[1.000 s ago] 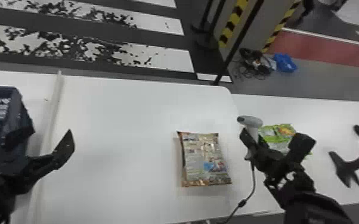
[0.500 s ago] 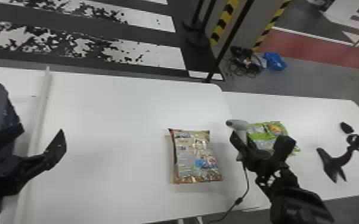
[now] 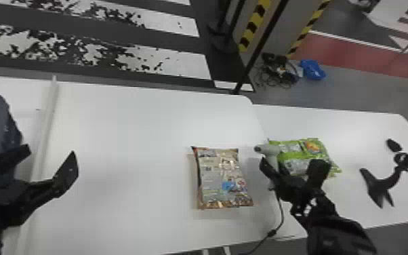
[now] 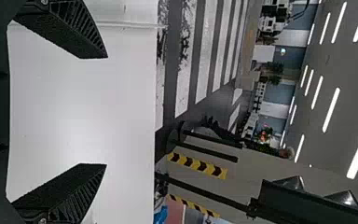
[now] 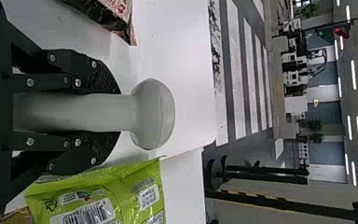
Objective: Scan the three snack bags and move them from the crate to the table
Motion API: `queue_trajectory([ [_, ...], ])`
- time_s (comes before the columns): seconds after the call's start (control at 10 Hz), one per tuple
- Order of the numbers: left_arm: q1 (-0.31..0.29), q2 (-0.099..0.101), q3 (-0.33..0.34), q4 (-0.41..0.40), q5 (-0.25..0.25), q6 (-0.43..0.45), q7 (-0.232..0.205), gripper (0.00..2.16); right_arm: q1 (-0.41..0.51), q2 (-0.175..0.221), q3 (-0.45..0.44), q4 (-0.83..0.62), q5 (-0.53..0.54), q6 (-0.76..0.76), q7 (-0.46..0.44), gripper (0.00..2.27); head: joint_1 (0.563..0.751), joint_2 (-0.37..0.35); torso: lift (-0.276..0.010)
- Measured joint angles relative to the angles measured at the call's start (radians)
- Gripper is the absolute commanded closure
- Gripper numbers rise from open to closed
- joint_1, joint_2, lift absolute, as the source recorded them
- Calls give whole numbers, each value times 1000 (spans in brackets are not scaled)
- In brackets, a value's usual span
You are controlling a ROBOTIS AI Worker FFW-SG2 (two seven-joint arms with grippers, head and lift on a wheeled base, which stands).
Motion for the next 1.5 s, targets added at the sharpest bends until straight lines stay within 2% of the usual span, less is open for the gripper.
queue_trajectory([
  [0.1, 0, 0, -4, 0, -2, -1, 0, 33, -7, -2, 5, 13, 9, 5, 5, 1845, 695, -350, -62],
  [0.2, 0, -1, -11, -1, -5, -3, 2, 33, -11, -3, 14, 24, 12, 13, 13, 1659, 695, -350, -62],
  [0.3, 0, -1, -17, -1, -9, -3, 2, 33, -12, -3, 21, 32, 12, 19, 20, 977, 695, -350, -62],
  [0.4, -1, -2, -22, -1, -11, -3, 2, 33, -11, -2, 24, 36, 9, 22, 21, -2, 695, -350, -62],
  [0.6, 3, -2, -24, -9, -14, -1, 6, 33, 22, -1, 17, -9, -28, -1, 19, 56, 695, -350, -62],
  [0.8, 8, -2, -23, -14, -16, 0, 8, 33, 130, 9, -24, -203, -115, -3, 19, 76, 695, -350, -62],
  [0.9, 8, -2, -24, -14, -18, 0, 9, 33, 195, 17, -54, -334, -171, 46, 37, 83, 695, -350, -62],
  [1.0, 8, -3, -25, -14, -20, 0, 9, 33, 229, 21, -86, -432, -222, 178, 95, 90, 695, -350, -62],
  [1.2, 6, -3, -25, -14, -20, 0, 9, 33, 242, 22, -131, -543, -283, 526, 182, 90, 695, -350, -62],
  [1.3, 6, -3, -24, -14, -20, 0, 9, 33, 243, 22, -134, -561, -292, 620, 198, 90, 695, -350, -62],
  [1.5, 6, -3, -23, -14, -20, 0, 9, 33, 237, 23, -114, -557, -293, 679, 214, 90, 695, -328, -62],
])
